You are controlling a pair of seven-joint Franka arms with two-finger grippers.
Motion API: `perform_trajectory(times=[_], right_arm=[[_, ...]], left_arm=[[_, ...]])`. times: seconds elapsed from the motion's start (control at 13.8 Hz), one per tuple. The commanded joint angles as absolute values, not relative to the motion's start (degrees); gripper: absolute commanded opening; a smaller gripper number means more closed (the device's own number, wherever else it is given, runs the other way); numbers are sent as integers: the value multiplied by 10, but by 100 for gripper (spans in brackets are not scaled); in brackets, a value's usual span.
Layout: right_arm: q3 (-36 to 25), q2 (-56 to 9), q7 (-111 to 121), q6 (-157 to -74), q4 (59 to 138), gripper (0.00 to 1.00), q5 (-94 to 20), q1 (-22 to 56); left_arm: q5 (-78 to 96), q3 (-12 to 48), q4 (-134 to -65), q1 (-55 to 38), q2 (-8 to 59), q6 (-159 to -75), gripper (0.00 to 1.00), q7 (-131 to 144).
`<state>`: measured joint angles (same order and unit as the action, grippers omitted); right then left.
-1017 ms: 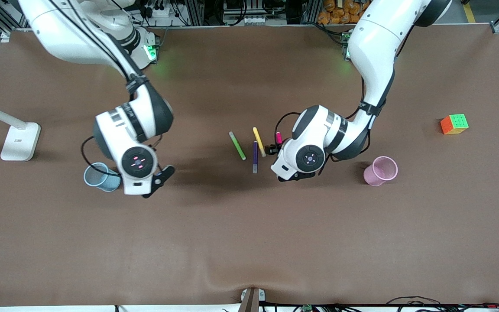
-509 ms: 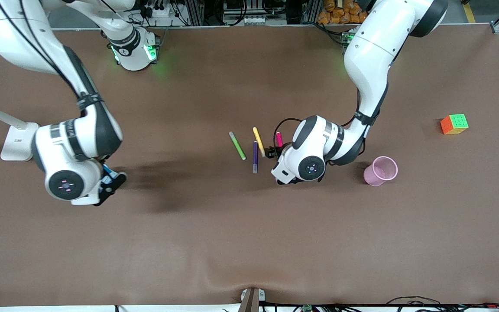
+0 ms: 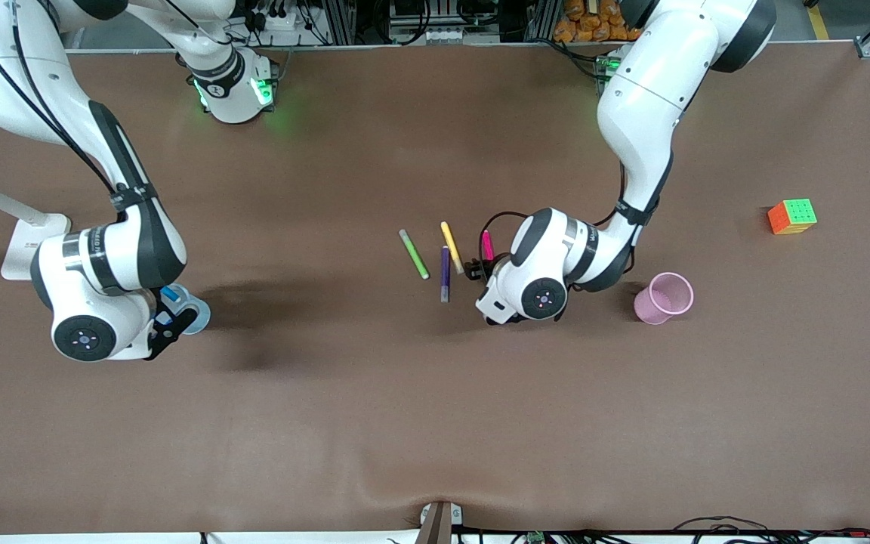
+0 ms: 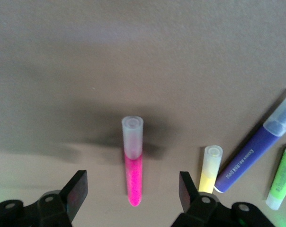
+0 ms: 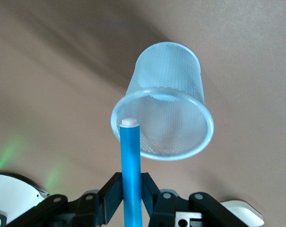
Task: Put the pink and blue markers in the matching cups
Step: 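Drop the blue marker into the blue cup while the left gripper carries pink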
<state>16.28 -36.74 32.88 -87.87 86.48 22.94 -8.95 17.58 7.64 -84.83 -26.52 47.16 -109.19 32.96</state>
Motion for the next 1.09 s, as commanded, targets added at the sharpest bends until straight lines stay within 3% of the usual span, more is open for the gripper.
perform_trajectory(times=[0.0,0.58,0.65,0.8,0.94,1.02], right_arm=[[161,-371,330,-891,865,0,245,-94],[158,-387,328,-923,864,0,248,-92],[158,-388,328,-925,864,0,248,-93],[158,-388,324,-925,864,0,247,-91],[158,-393,323,-926,863,21,247,-90],[158,-394,323,-927,863,28,247,-90]], left_arm=[[185,74,-849,-274,478,-1099,79,335],[184,74,-852,-275,485,-1112,58,359],[183,73,-852,-275,485,-1112,52,358],[183,73,-852,-276,485,-1112,25,356],[183,73,-852,-276,491,-1112,2,358],[183,73,-852,-276,491,-1112,0,359]])
